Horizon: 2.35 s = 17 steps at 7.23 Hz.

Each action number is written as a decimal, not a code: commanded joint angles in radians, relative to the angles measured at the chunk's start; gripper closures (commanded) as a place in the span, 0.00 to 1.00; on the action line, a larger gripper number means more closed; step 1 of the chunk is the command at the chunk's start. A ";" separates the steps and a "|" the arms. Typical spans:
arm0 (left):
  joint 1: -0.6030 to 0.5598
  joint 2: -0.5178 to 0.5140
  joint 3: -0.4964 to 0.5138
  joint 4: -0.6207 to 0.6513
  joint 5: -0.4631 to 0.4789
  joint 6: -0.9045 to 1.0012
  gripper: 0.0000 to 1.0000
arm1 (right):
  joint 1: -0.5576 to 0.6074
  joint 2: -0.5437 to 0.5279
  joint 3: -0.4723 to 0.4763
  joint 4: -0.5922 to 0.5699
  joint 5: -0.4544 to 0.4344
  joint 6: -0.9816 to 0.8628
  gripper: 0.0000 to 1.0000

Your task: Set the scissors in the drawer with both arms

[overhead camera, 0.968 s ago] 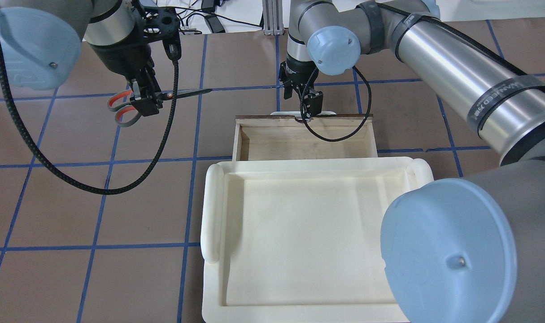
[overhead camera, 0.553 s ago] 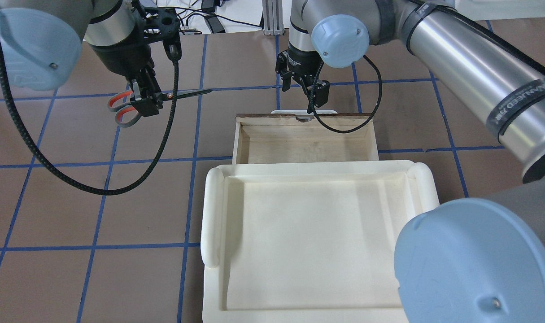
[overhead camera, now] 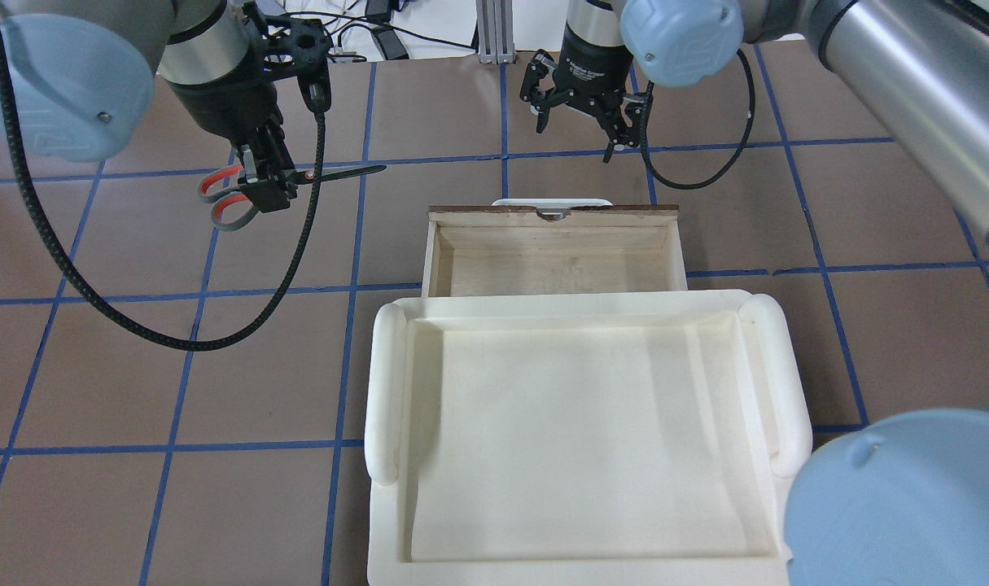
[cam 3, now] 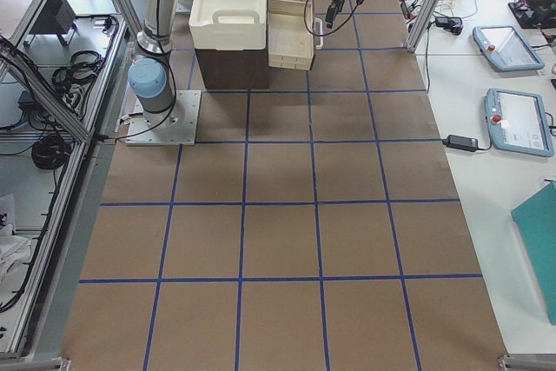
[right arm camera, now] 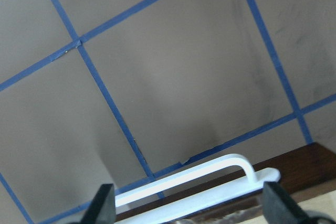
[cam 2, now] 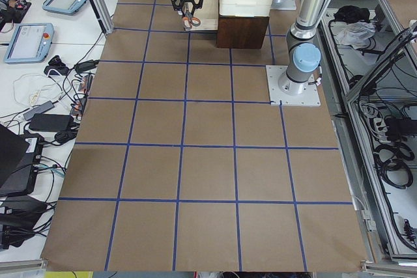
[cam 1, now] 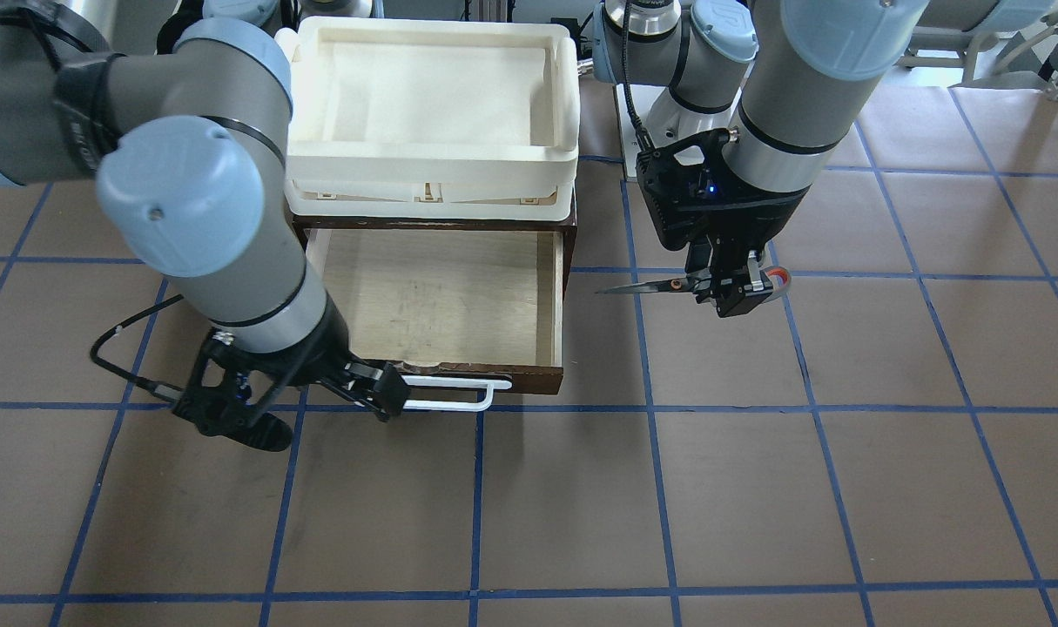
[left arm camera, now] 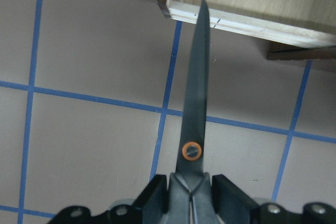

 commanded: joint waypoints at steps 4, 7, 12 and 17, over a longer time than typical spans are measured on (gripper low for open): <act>-0.162 -0.023 0.014 -0.010 -0.083 -0.054 0.93 | -0.093 -0.189 0.085 0.043 -0.152 -0.431 0.00; -0.230 -0.112 0.028 0.069 -0.137 -0.114 0.93 | -0.152 -0.217 0.117 0.052 -0.151 -0.622 0.00; -0.396 -0.255 0.091 0.108 -0.091 -0.255 0.93 | -0.165 -0.274 0.119 0.064 -0.090 -0.533 0.00; -0.425 -0.260 0.068 0.105 -0.076 -0.252 0.93 | -0.156 -0.307 0.119 0.097 -0.086 -0.525 0.00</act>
